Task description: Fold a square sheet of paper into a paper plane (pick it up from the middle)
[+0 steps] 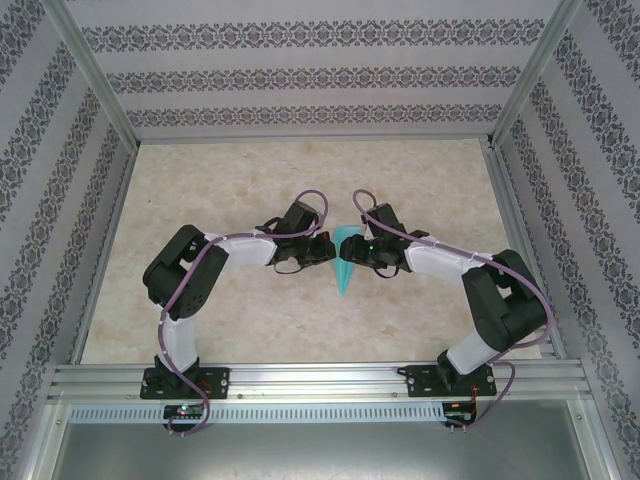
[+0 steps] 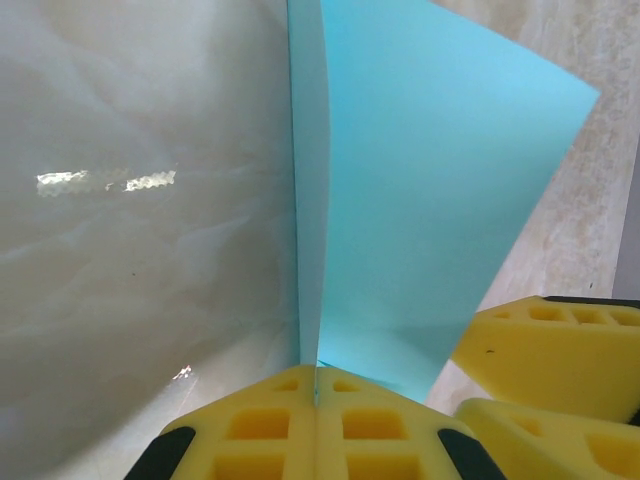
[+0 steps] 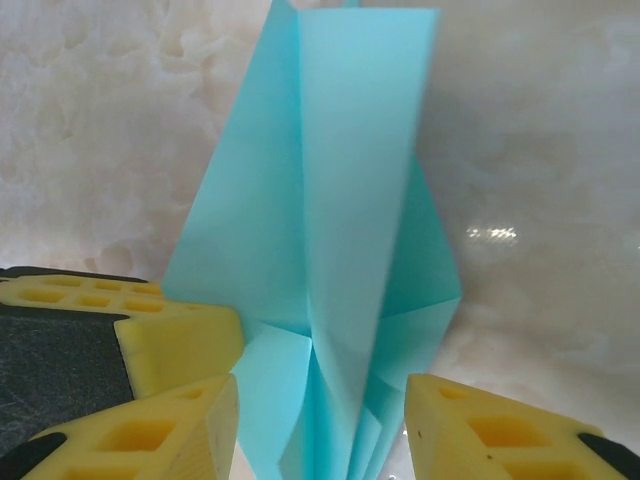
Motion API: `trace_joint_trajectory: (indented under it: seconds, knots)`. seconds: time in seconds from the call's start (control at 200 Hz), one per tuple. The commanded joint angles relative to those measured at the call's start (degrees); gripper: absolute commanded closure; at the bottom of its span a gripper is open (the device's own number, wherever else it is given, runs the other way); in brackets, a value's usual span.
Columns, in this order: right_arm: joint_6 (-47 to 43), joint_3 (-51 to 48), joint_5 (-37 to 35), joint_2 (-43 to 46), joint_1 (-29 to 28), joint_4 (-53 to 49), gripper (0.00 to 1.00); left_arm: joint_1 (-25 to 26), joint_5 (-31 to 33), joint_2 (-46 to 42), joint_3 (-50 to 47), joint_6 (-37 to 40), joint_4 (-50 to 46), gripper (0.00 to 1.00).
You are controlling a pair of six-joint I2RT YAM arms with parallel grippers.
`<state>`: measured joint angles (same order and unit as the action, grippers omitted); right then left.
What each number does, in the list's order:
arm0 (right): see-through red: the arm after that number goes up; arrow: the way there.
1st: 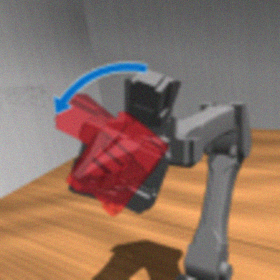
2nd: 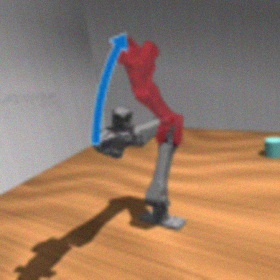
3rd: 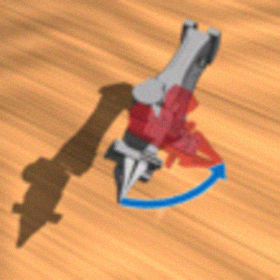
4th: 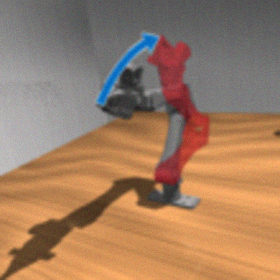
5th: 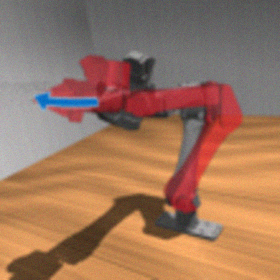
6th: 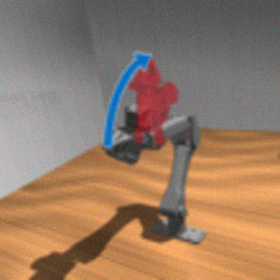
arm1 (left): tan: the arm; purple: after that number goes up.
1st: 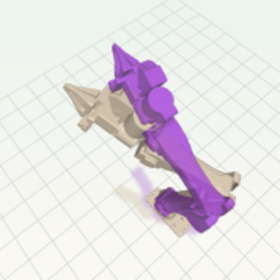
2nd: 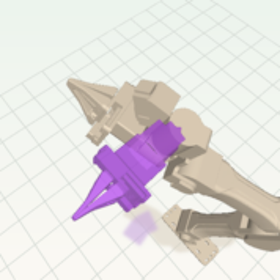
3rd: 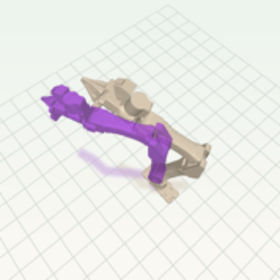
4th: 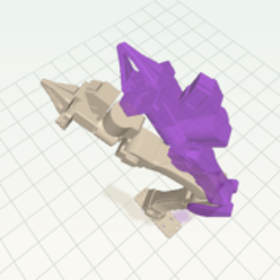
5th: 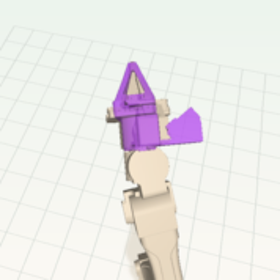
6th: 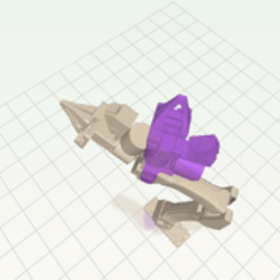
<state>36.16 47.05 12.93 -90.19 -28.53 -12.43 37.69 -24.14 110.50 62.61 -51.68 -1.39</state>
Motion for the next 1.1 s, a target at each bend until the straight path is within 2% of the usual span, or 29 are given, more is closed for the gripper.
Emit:
trace_joint_trajectory:
  seconds: [0.0, 0.215, 0.525, 0.859, 0.929, 1.099]
  knots:
    - [-0.03, -0.38, -3.21, 3.04, -0.63, 0.23, 0.52, -0.86, 0.33, 1.12, 0.75, 0.0, -0.63, 1.0]
    - [-0.21, 0.7, 1.38, -0.28, -0.89, 1.36, 0.57, -0.87, 0.07, 1.39, 1.04, -0.04, -0.58, 1.0]
    - [-0.39, 1.89, 5.26, -4.28, -1.38, 2.09, 0.59, -0.86, 0.12, 1.49, 1.1, 0.09, -0.81, 1.0]
    - [0.42, 1.65, 7.34, -5.98, -2.29, 2.67, 0.62, -0.9, 0.08, 1.74, 1.07, 0.06, -0.79, 1.0]
    - [0.64, 1.7, 6.51, -6.14, -2.32, 2.34, 0.64, -0.95, 0.14, 1.75, 1.03, 0.08, -0.8, 1.0]
    - [0.67, 2.54, 4.16, -6.4, -2.4, 0.4, 0.78, -1.17, 0.09, 1.15, 1.11, 0.0, -1.26, 1.0]
